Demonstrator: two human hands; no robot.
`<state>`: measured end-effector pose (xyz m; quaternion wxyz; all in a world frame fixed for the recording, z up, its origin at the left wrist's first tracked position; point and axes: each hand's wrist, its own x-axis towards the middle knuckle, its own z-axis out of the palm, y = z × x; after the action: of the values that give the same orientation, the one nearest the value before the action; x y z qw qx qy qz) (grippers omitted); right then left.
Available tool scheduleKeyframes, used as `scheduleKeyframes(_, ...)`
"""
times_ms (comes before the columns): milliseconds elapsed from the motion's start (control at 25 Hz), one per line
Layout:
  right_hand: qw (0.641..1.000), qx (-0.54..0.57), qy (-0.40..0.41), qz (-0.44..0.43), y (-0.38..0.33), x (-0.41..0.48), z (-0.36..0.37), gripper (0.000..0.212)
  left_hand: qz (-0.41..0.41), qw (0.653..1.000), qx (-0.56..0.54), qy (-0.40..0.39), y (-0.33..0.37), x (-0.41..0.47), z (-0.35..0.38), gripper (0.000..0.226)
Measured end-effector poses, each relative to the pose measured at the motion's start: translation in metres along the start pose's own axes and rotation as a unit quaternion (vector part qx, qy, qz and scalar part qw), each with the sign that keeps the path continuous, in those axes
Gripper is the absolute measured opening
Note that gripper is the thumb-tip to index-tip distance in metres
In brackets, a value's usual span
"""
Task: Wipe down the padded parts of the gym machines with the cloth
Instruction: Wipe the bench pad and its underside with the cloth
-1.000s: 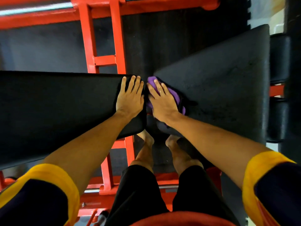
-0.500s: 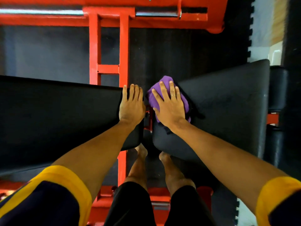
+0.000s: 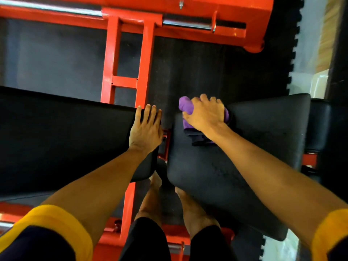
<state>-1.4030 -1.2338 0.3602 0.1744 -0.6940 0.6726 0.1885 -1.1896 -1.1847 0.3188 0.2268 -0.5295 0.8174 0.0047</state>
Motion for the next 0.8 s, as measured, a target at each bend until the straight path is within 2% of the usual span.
scheduleKeyframes(80,1.000,-0.022,0.010,0.007,0.000,0.000,0.005,0.060,0.001,1.000,0.005,-0.008,0.000,0.000,0.000,0.065)
scheduleKeyframes(160,0.999,-0.052,-0.003,-0.008,-0.029,0.001,0.011,0.061,0.006,1.000,0.015,-0.010,0.000,0.000,0.002,0.066)
scheduleKeyframes(320,0.984,-0.099,-0.021,-0.145,-0.068,-0.008,0.029,0.053,0.004,1.000,0.024,-0.002,0.000,0.000,0.000,0.063)
scheduleKeyframes(440,0.994,-0.044,0.010,-0.101,-0.027,-0.007,0.019,0.053,0.002,1.000,0.020,-0.002,-0.001,0.000,-0.001,0.063)
scheduleKeyframes(600,0.995,-0.006,0.091,-0.029,0.017,-0.026,0.028,0.059,0.000,1.000,0.019,-0.005,-0.001,0.000,-0.004,0.062)
scheduleKeyframes(720,0.994,0.020,0.102,-0.036,-0.022,-0.034,0.041,0.064,0.004,1.000,0.018,-0.015,-0.001,-0.001,-0.005,0.066)
scheduleKeyframes(800,0.991,0.042,0.101,-0.079,-0.050,-0.056,0.056,0.063,0.009,0.999,0.027,-0.020,-0.001,-0.002,-0.004,0.072)
